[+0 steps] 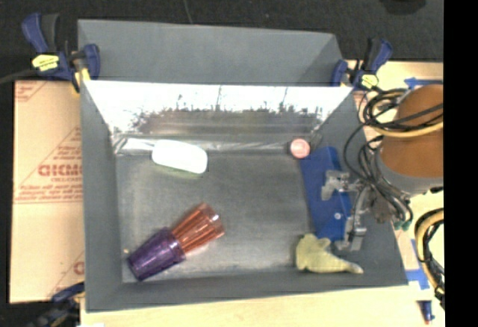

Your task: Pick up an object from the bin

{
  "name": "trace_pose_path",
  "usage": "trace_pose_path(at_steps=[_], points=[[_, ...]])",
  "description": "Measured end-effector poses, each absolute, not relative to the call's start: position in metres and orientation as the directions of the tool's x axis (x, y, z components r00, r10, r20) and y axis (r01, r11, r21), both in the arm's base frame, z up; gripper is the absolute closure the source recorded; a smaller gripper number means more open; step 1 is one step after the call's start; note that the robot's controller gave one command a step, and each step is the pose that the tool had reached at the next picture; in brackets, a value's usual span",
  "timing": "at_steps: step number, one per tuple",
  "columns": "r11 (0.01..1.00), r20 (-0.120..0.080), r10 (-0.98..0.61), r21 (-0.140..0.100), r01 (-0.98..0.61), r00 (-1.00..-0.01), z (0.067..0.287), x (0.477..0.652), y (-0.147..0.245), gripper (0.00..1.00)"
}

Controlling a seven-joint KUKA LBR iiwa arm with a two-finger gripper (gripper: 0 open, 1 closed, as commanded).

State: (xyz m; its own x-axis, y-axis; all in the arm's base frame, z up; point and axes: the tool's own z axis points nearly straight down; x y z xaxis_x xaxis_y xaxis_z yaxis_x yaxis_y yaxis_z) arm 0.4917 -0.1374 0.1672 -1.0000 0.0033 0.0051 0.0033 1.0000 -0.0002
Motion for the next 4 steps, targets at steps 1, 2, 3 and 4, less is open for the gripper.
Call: trace_pose_path(at_steps=[1,2,3,4], points=[[1.000,-0.001,-0.001,-0.001,-0.001,-1.000,0.171,0.493,-0.137,0.00],[1.000,0.001,0.026,0.000,0.026,-1.000,0.141,0.471,-0.110,0.00],[0.923,-0.006,-0.384,-0.007,-0.384,-0.923,0.108,0.474,-0.107,0.00],[0.998,-0.007,-0.068,-0.003,-0.068,-0.998,0.137,0.477,-0.108,0.00]])
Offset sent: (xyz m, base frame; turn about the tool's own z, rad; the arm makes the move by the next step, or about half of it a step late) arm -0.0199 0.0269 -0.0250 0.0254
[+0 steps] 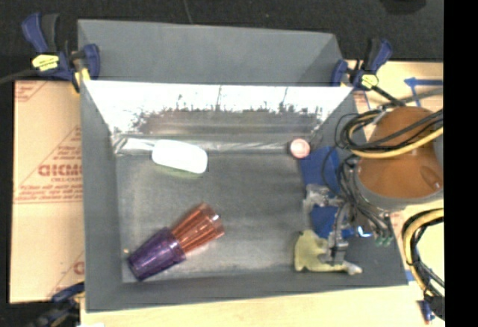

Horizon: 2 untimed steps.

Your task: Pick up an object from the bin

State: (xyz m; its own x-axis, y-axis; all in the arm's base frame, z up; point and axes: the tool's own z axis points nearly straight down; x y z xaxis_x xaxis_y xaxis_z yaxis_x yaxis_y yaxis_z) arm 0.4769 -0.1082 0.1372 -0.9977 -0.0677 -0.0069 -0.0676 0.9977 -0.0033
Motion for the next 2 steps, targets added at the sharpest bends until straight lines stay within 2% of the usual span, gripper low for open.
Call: trace_pose_path(at_steps=[1,2], points=[[0.927,-0.005,-0.374,-0.005,-0.374,-0.927,0.091,0.476,-0.092,0.00],[0.994,-0.011,-0.108,-0.003,-0.108,-0.994,0.071,0.473,-0.092,1.00]])
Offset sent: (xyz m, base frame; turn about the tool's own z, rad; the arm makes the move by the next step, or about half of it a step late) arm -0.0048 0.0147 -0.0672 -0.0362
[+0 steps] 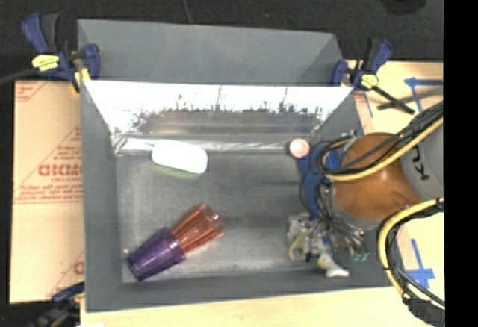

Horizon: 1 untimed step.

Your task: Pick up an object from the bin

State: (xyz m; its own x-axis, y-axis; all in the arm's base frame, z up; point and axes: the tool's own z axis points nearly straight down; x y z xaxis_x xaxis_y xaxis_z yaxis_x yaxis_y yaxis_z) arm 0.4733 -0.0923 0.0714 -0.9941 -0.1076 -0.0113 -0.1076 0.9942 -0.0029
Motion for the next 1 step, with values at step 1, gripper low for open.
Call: trace_pose_path(at_steps=[1], points=[[0.994,-0.011,-0.109,-0.003,-0.109,-0.994,0.0715,0.4733,-0.0924,1.00]])
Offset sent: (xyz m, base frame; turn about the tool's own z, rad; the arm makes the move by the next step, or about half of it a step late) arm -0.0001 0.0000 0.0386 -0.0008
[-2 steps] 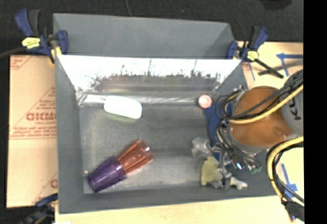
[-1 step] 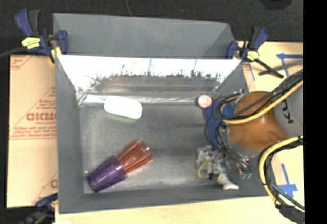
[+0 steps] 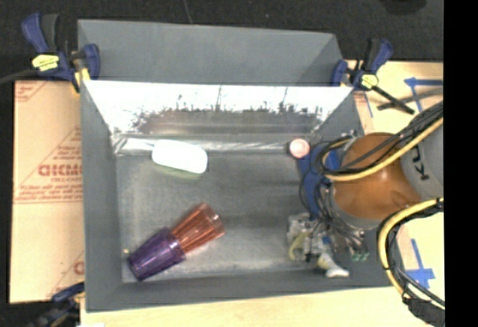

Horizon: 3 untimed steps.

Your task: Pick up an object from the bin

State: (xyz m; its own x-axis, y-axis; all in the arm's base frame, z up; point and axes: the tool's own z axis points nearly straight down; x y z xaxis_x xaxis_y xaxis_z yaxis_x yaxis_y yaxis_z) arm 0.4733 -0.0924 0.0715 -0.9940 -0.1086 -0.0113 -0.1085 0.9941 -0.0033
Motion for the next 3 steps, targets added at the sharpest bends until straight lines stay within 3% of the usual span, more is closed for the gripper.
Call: trace_pose_path(at_steps=[1,3], points=[[0.994,-0.010,-0.110,-0.004,-0.110,-0.994,0.090,0.472,-0.093,1.00],[0.994,-0.011,-0.112,-0.006,-0.112,-0.994,0.151,0.473,-0.094,1.00]])
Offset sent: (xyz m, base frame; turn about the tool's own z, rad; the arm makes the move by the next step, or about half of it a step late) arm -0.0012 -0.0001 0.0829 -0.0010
